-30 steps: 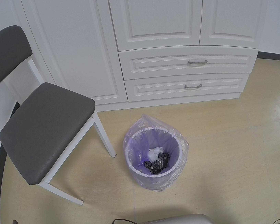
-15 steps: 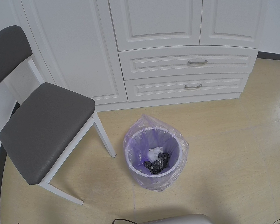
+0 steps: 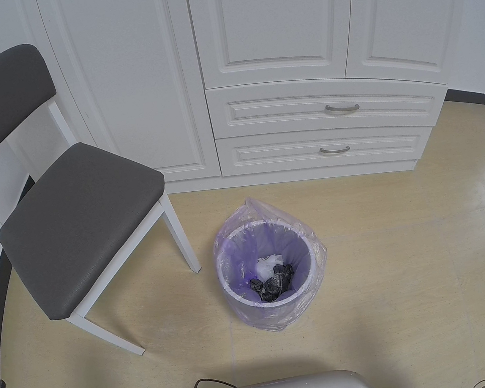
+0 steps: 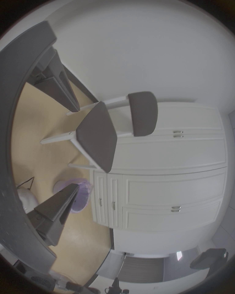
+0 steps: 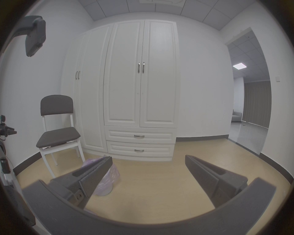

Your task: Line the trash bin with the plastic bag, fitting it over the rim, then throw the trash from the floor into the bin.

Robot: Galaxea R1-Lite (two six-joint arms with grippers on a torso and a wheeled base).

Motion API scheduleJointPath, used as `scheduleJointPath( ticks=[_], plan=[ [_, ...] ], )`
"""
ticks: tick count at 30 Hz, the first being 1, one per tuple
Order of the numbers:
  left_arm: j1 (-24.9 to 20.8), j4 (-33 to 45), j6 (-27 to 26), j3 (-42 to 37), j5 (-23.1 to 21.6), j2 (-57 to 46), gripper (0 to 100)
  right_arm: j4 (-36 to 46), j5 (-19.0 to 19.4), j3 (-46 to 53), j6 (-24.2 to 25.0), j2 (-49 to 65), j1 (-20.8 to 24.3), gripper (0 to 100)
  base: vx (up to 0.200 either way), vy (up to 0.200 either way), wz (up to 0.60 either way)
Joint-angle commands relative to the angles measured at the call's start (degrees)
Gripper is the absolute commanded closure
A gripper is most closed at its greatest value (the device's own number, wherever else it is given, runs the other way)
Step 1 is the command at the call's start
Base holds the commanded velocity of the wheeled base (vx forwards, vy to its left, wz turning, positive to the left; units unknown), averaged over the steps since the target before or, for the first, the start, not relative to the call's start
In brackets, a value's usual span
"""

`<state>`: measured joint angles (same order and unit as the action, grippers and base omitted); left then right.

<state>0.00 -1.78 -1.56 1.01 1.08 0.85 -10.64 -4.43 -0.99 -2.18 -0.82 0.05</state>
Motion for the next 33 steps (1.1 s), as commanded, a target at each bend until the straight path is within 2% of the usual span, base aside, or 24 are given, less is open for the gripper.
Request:
scheduleJointPath(
  ticks=[1, 8, 11, 14, 23, 25, 27, 29, 33],
  plan=[
    [0.0, 3.4, 0.1, -0.4, -3.0, -0.9, 0, 5.2, -0.1, 1.0, 0.5, 0.8, 0.0, 0, 0.0, 0.0, 0.0],
    [0.0, 2.0, 0.5, -0.8, -2.4, -0.9, 0, 6.5, -0.2, 1.0, 1.4, 0.8, 0.0, 0, 0.0, 0.0, 0.0],
    [0.0, 2.0, 0.5, -0.8, -2.5, -0.9, 0, 6.5, 2.4, 1.0, 0.3, 0.8, 0.0, 0, 0.0, 0.0, 0.0],
    [0.0, 2.0, 0.4, -0.8, -2.5, -0.9, 0, 10.4, 5.0, 0.9, 0.3, 0.8, -0.1, 0, 0.0, 0.0, 0.0],
    [0.0, 2.0, 0.8, -0.7, -2.5, -0.9, 0, 11.1, 4.7, 0.8, 2.6, 0.8, 0.0, 0, 0.0, 0.0, 0.0],
    [0.0, 2.0, 2.2, -0.7, -2.2, -0.9, 0, 11.1, 4.4, 0.8, 3.1, 0.8, 0.0, 0, 0.0, 0.0, 0.0],
    [-0.1, 2.0, 1.8, -0.8, -2.2, -0.9, 0, 11.2, 4.5, 0.7, 2.7, 0.7, 0.0, 0, 0.0, 0.0, 0.0],
    [-0.1, 2.1, -2.2, -0.7, -3.1, -0.9, 0, 11.5, 4.9, 0.5, 0.3, 0.7, 0.0, 0, 0.0, 0.0, 0.0],
    [0.0, 2.0, -1.1, -0.8, -3.0, -0.9, 0, 11.2, 4.6, 0.8, 1.7, 0.8, 0.0, 0, 0.0, 0.0, 0.0]
  ],
)
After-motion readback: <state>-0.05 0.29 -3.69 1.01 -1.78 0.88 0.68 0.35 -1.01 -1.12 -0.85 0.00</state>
